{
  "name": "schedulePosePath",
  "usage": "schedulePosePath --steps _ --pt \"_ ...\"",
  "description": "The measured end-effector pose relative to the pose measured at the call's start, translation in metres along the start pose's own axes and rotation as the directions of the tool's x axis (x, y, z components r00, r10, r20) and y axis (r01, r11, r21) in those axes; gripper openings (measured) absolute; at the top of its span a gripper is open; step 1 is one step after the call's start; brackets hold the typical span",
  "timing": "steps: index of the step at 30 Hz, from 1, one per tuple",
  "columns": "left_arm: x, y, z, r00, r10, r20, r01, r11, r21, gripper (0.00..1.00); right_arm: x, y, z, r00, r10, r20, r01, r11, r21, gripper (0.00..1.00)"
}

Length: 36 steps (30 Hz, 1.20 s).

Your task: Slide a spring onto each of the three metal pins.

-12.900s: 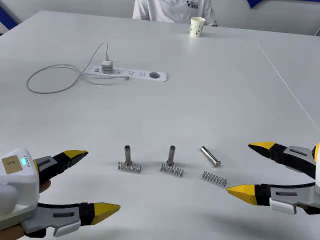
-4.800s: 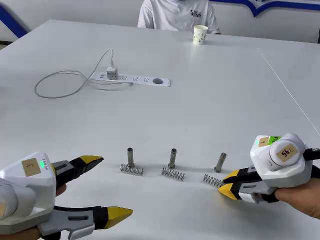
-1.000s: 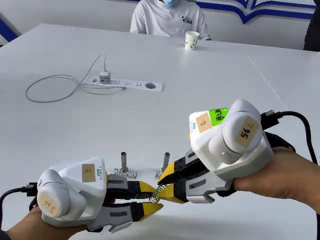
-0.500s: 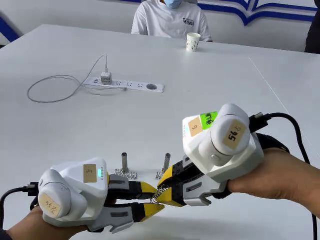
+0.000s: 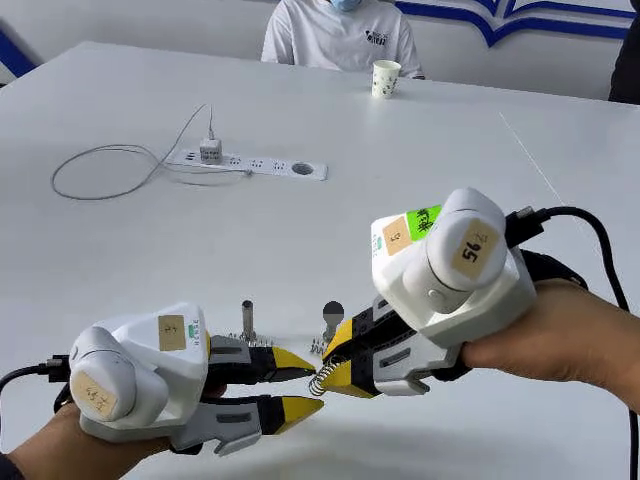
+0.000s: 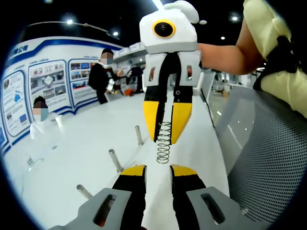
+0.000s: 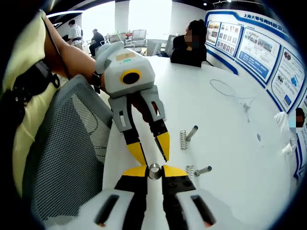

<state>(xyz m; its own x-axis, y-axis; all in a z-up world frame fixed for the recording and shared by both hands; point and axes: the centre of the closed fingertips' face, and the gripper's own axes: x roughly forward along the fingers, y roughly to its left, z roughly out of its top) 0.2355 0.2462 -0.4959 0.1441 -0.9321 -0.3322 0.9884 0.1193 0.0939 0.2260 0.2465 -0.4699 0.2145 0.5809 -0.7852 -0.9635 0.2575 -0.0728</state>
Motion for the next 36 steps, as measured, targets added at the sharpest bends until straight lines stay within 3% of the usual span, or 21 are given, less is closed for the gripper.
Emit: schedulePosePath --steps 17,25,36 --pt "-0.024 0.017 -0.011 0.996 0.089 0.001 -0.088 0.994 -0.07 0.32 -0.037 -0.029 -0.037 0.9936 -0.075 -0.084 0.081 0.995 0.063 0.12" --pt "-0.035 0.023 -0.017 0.9914 0.131 0.003 -0.13 0.986 -0.101 0.36 -0.057 -0.046 -0.051 0.9846 -0.118 -0.129 0.129 0.988 0.08 0.12" --pt "-0.046 0.028 -0.024 0.9851 0.172 -0.009 -0.171 0.976 -0.133 0.41 -0.071 -0.065 -0.065 0.9718 -0.143 -0.188 0.162 0.983 0.09 0.12"
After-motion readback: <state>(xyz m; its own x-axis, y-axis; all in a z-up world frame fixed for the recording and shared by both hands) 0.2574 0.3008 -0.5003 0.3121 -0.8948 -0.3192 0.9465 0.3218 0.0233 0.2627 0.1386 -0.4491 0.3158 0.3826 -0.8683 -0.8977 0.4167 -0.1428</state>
